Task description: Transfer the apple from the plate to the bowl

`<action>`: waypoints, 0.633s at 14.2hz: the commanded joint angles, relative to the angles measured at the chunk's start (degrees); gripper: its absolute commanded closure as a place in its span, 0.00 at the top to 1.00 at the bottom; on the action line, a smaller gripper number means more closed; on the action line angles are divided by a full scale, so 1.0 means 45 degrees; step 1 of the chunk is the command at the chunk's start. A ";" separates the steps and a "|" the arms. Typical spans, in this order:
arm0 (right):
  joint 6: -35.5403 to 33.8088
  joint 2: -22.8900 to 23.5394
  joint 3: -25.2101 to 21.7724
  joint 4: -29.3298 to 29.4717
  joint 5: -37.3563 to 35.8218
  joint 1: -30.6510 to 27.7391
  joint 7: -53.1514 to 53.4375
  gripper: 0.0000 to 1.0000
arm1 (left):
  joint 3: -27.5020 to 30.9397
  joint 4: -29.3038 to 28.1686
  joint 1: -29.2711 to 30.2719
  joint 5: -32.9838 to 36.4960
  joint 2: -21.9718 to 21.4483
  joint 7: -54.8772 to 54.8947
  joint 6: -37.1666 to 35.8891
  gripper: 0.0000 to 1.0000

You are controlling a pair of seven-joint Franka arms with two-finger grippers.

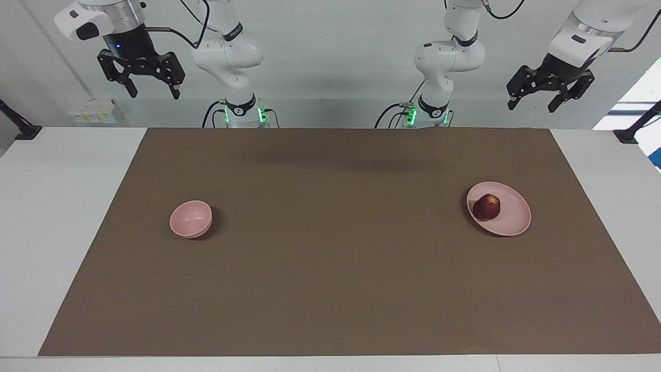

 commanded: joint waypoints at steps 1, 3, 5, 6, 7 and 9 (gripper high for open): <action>-0.0200 -0.0116 -0.0001 -0.0063 0.0240 -0.0179 -0.0315 1.00 | -0.0071 -0.0482 0.0101 -0.0181 -0.0362 -0.0021 0.0259 1.00; -0.0220 -0.0116 -0.0021 -0.0063 0.0240 -0.0180 -0.0335 1.00 | -0.0090 -0.0482 0.0120 -0.0181 -0.0362 0.0038 0.0279 1.00; -0.0084 -0.0096 -0.0021 -0.0063 0.0240 -0.0218 -0.0315 1.00 | -0.0071 -0.0579 0.0120 -0.0200 -0.0401 0.0058 0.0279 1.00; -0.0083 -0.0115 -0.0021 -0.0083 0.0240 -0.0219 -0.0315 1.00 | -0.0090 -0.0599 0.0139 -0.0200 -0.0440 0.0058 0.0337 1.00; -0.0161 -0.0116 -0.0021 -0.0083 0.0240 -0.0219 -0.0315 1.00 | -0.0071 -0.0638 0.0140 -0.0219 -0.0440 0.0058 0.0395 1.00; -0.0201 -0.0116 -0.0021 -0.0083 0.0260 -0.0219 -0.0315 1.00 | -0.0071 -0.0658 0.0120 -0.0220 -0.0460 0.0077 0.0415 1.00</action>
